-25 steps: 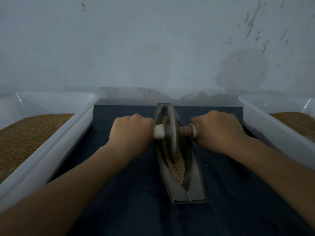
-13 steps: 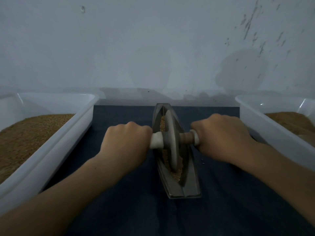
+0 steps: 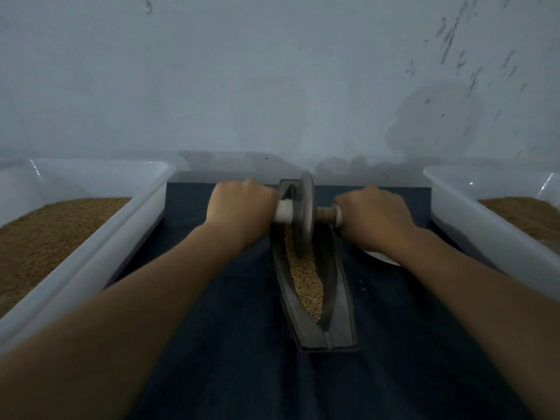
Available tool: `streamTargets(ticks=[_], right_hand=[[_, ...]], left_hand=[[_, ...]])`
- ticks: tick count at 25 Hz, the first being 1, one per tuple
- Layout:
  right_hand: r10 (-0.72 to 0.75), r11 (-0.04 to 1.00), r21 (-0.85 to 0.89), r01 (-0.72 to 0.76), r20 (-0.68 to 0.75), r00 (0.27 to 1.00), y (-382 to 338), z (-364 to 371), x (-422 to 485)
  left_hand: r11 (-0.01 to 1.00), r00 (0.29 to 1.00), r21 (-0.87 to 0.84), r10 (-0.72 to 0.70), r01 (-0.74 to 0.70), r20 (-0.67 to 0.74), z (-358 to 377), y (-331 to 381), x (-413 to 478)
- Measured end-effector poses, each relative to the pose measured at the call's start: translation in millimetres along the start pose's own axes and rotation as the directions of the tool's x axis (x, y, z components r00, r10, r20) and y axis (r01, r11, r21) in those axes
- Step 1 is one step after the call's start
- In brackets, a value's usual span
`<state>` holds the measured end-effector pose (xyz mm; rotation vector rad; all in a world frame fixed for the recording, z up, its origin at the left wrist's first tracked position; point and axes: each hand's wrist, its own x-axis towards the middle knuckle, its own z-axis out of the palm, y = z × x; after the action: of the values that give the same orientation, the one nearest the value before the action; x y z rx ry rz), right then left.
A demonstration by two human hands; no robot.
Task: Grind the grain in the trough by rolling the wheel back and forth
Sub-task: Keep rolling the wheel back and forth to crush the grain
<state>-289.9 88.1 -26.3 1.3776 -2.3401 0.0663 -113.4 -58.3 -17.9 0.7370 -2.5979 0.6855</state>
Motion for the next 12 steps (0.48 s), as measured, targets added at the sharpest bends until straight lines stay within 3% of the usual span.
streamTargets(ticks=[5, 8, 12], right_hand=[[-0.149, 0.984, -0.126, 0.125, -0.199, 0.969, 2, -23, -72], [-0.091, 0.989, -0.124, 0.076, -0.116, 0.989, 2, -10, -54], [-0.003, 0.999, -0.054, 0.001, -0.047, 0.999, -2, 2, 29]], left_hand=[[0.994, 0.977, -0.029, 0.098, -0.105, -0.190, -21, 0, -63], [0.995, 0.991, 0.024, 0.097, -0.095, -0.092, -2, -1, -42], [0.997, 0.998, -0.055, -0.048, 0.045, -0.052, 23, -8, 21]])
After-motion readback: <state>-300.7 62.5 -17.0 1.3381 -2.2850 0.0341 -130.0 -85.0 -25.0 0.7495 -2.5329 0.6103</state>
